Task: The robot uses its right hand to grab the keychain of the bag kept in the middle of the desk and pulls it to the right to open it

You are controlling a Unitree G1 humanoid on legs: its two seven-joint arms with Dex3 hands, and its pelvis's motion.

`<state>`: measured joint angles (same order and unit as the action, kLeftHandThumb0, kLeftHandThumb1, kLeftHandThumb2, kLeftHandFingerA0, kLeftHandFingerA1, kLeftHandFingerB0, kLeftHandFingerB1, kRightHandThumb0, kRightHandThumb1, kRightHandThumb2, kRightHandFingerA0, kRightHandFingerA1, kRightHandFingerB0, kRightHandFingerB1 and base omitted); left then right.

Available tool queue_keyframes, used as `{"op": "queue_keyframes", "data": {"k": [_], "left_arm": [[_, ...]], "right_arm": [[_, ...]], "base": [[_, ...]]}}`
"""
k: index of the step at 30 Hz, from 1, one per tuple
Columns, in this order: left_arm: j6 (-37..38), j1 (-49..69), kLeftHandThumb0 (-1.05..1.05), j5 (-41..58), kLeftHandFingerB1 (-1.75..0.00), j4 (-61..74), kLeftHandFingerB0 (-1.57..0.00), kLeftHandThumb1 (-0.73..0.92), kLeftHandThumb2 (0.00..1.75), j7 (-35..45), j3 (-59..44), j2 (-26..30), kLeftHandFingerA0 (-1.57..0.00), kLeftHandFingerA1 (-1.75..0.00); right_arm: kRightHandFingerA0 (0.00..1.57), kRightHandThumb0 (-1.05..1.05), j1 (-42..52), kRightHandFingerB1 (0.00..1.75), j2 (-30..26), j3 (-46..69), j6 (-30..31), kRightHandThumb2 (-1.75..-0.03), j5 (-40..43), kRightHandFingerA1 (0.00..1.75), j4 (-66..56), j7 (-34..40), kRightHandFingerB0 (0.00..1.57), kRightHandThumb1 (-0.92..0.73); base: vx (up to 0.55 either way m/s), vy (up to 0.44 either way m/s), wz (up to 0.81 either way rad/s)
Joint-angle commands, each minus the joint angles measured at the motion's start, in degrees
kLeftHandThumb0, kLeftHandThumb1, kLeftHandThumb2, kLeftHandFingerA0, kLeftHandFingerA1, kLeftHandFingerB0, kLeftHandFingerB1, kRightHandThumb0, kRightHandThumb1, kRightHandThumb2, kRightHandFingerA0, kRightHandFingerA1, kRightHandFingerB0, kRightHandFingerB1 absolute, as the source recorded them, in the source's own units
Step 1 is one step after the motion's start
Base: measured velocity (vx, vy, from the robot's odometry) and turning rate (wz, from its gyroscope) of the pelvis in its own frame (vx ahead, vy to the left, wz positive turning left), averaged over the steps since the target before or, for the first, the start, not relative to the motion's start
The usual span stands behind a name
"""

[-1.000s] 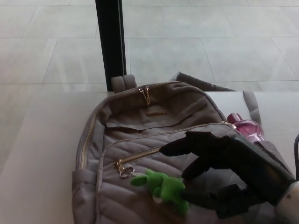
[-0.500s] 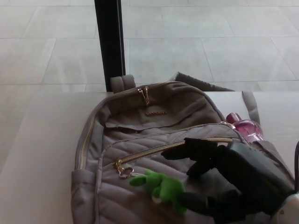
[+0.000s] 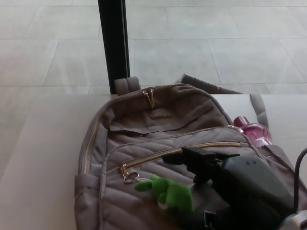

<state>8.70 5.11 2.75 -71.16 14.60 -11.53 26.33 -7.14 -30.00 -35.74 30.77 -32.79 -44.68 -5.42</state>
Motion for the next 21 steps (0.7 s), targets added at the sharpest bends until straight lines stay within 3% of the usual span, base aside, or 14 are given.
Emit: {"op": "queue_keyframes", "data": {"k": [1,5,6,7,11,14,18,21], "left_arm": [[3.1,0.24,-0.67,-1.74,-0.44,0.74,-0.54,0.67,0.6,-1.75,0.87,1.8,-0.62,-0.58],[2.93,0.37,-0.67,-1.69,-0.45,1.1,-0.55,0.69,0.61,-1.68,0.95,1.83,-0.63,-0.58],[3.35,0.3,-0.65,-1.75,-0.45,0.79,-0.54,0.69,0.61,-1.94,0.96,1.73,-0.64,-0.57],[3.47,0.24,-0.65,-1.38,-0.45,0.58,-0.54,0.69,0.61,-1.73,0.65,1.62,-0.64,-0.59],[2.74,-0.09,-0.64,-1.4,-0.44,0.96,-0.56,0.71,0.62,-2.48,0.79,1.22,-0.65,-0.58],[3.69,0.2,-0.68,-1.55,-0.46,1.19,-0.59,0.72,0.62,-2.57,0.96,1.2,-0.66,-0.58],[4.48,0.21,-0.7,-1.63,-0.48,1.13,-0.62,0.73,0.62,-3.45,1.0,0.95,-0.67,-0.6],[4.62,0.14,-0.72,-1.56,-0.48,1.0,-0.62,0.75,0.62,-3.31,1.12,0.83,-0.65,-0.6]], "right_arm": [[0.66,-0.76,4.95,0.37,-3.31,-3.03,5.69,-0.61,-22.38,1.52,6.99,-3.61,0.31,-0.56],[0.74,-0.67,5.49,0.41,-1.25,-4.28,4.46,-0.62,-24.36,1.5,8.65,-2.11,0.36,-0.6],[0.86,-0.7,5.52,0.52,-0.84,-4.77,3.85,-0.93,-25.19,1.25,9.06,-1.87,0.3,-0.51],[0.82,-0.65,5.62,0.42,-0.24,-5.15,3.56,-0.62,-25.42,1.48,9.3,-1.71,0.4,-0.61],[0.99,-0.59,6.19,0.44,2.96,-6.68,3.47,-0.61,-25.36,1.45,9.47,-1.65,0.51,-0.62],[0.98,-0.48,6.68,0.46,5.29,-7.44,2.82,-0.62,-24.97,1.46,9.53,-2.24,0.56,-0.64],[0.99,-0.48,7.59,0.46,7.72,-7.87,1.74,-0.63,-26.68,1.46,9.93,-3.22,0.57,-0.66],[1.07,-0.52,8.4,0.44,9.42,-8.11,0.42,-0.59,-28.22,1.36,10.77,-2.92,0.59,-0.63]], "base": [[0.0,0.0,0.0],[0.0,0.0,0.0],[0.0,0.0,0.0],[0.0,0.0,0.0],[0.0,0.0,0.0],[0.0,0.0,0.0],[0.0,0.0,0.0],[0.0,0.0,0.0]]}}
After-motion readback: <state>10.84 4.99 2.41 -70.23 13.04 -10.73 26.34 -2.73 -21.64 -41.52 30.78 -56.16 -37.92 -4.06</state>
